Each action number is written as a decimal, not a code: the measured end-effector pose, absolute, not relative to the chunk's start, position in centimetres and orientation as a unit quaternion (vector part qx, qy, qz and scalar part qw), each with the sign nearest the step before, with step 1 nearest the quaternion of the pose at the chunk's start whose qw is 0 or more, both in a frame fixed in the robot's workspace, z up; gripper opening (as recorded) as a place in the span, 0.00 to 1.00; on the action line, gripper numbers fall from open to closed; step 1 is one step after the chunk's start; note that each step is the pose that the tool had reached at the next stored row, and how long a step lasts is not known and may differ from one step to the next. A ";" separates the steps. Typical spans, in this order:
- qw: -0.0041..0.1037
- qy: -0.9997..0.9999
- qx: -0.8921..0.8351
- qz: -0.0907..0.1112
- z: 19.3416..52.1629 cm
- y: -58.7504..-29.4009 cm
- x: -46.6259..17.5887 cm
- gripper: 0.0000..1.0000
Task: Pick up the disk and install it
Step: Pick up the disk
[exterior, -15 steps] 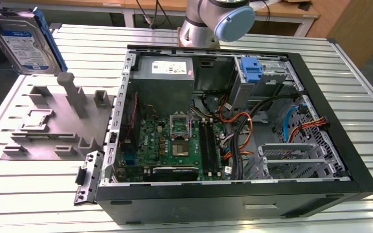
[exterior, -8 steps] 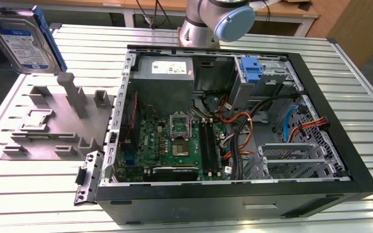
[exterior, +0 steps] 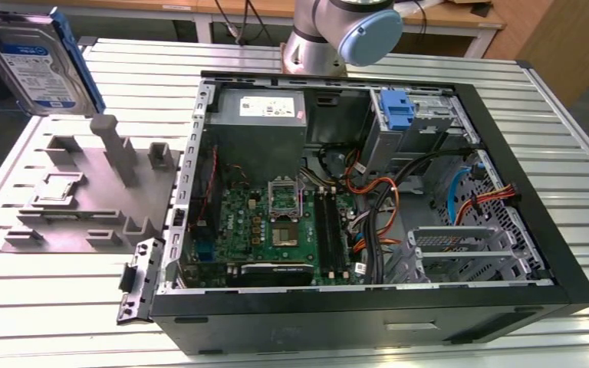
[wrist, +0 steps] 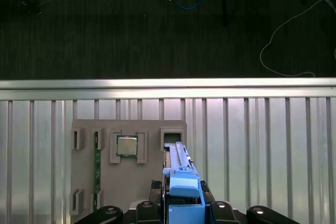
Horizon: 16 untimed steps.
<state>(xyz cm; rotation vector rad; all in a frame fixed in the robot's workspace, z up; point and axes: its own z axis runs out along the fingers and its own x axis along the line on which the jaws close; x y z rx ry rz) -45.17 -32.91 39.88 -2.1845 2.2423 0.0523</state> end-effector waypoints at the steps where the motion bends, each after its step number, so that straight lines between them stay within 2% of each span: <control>1: 0.005 0.716 -0.698 0.017 39.9 -32.9 -45.2 0.36; 16: 0.005 0.716 -0.698 0.017 40.4 -32.9 -45.2 0.36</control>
